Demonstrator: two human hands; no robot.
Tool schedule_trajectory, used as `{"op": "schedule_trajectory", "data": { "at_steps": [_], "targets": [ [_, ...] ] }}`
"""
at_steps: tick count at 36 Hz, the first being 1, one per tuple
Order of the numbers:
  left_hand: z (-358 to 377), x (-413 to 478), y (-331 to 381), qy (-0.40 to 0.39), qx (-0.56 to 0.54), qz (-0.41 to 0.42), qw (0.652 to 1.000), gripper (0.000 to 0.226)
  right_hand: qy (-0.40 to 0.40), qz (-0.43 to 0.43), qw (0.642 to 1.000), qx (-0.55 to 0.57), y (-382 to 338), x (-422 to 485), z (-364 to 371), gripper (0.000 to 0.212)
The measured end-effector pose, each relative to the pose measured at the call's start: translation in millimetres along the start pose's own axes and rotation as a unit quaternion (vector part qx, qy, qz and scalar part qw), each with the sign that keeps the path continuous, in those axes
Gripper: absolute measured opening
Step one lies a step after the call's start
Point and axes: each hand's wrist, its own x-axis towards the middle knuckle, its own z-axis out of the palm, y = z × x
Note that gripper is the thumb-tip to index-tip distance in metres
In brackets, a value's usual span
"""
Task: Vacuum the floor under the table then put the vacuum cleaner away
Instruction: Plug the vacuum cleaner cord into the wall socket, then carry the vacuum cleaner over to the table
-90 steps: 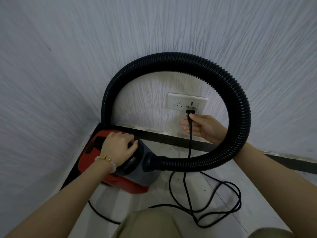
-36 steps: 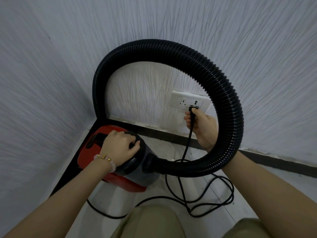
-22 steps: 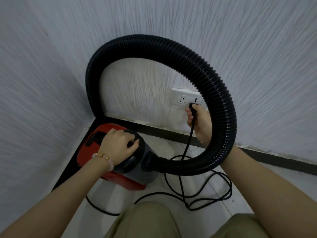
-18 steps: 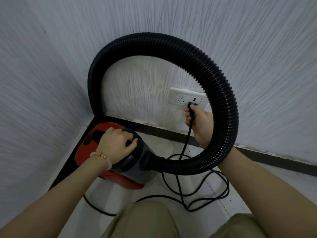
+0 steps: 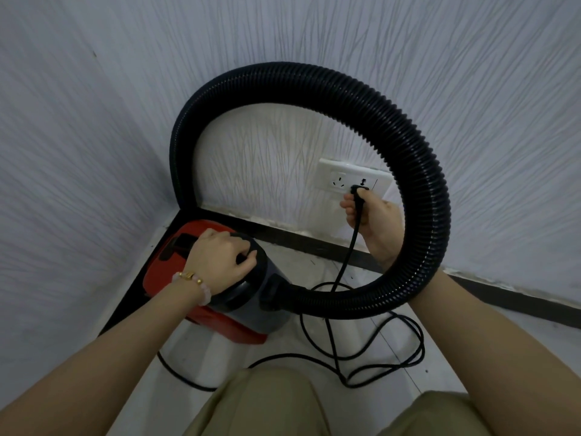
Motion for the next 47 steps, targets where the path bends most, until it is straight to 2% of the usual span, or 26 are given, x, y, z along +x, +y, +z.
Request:
{"op": "schedule_trajectory", "data": {
  "at_steps": [6, 12, 13, 16, 17, 19, 22, 26, 30, 34, 36, 40, 43, 47],
  "targets": [
    [-4.3, 2.7, 0.6, -0.019, -0.007, -0.012, 1.0, 0.039, -0.027, 0.035, 0.999, 0.006, -6.4, -3.2, -5.5, 0.025],
    [-4.2, 3.3, 0.0, -0.031, -0.01, -0.019, 0.999, 0.047, -0.065, 0.106, 0.99, -0.066, -28.9, -19.9, -17.6, 0.035],
    [-4.5, 3.9, 0.0, -0.036, -0.012, -0.02, 0.999, 0.046, -0.057, 0.103, 0.988, -0.1, -33.2, -27.9, -23.6, 0.038],
    [-6.7, 6.3, 0.6, -0.052, -0.015, -0.023, 0.998, 0.047, 0.048, 0.073, 0.987, -0.131, -50.3, -50.6, -53.2, 0.041],
    [-7.5, 6.9, 0.8, -0.062, -0.013, -0.026, 0.998, 0.048, 0.029, 0.052, 0.99, -0.129, -59.9, -56.0, -57.6, 0.04],
    [-9.2, 6.9, 1.4, -0.078, -0.013, -0.029, 0.996, 0.05, -0.063, 0.032, 0.992, -0.109, -82.0, -64.7, -58.0, 0.038],
    [-11.7, 7.7, 0.9, -0.09, -0.022, -0.028, 0.995, 0.055, -0.098, 0.024, 0.992, -0.079, -109.6, -72.8, -49.3, 0.05],
    [-14.9, 9.8, -3.4, -0.114, -0.02, -0.01, 0.993, 0.065, -0.18, -0.038, 0.974, -0.134, -128.9, -72.5, -26.5, 0.056],
    [-24.5, 12.8, -10.1, -0.191, -0.018, 0.022, 0.981, 0.073, -0.23, -0.066, 0.939, -0.245, -140.4, -70.2, -3.7, 0.05],
    [-35.2, 12.4, -19.8, -0.249, 0.006, -0.003, 0.969, 0.077, -0.247, -0.078, 0.926, -0.274, -143.2, -74.8, 0.5, 0.02],
    [-42.8, 11.6, -19.5, -0.287, 0.005, -0.02, 0.958, 0.088, -0.237, -0.068, 0.931, -0.268, -141.9, -80.7, -2.9, 0.014],
    [-67.5, 11.6, -0.2, -0.364, 0.035, -0.046, 0.93, 0.066, -0.211, -0.052, 0.946, -0.241, -147.1, -103.7, -9.2, 0.014],
    [-88.8, 0.9, 17.1, -0.374, 0.029, -0.081, 0.924, 0.06, -0.2, -0.045, 0.951, -0.233, -161.2, -130.8, -11.0, 0.014],
    [-125.7, -12.9, 46.5, -0.339, -0.043, -0.139, 0.929, 0.058, -0.181, -0.058, 0.951, -0.243, -207.1, -171.1, -14.6, 0.016]
  ]
}}
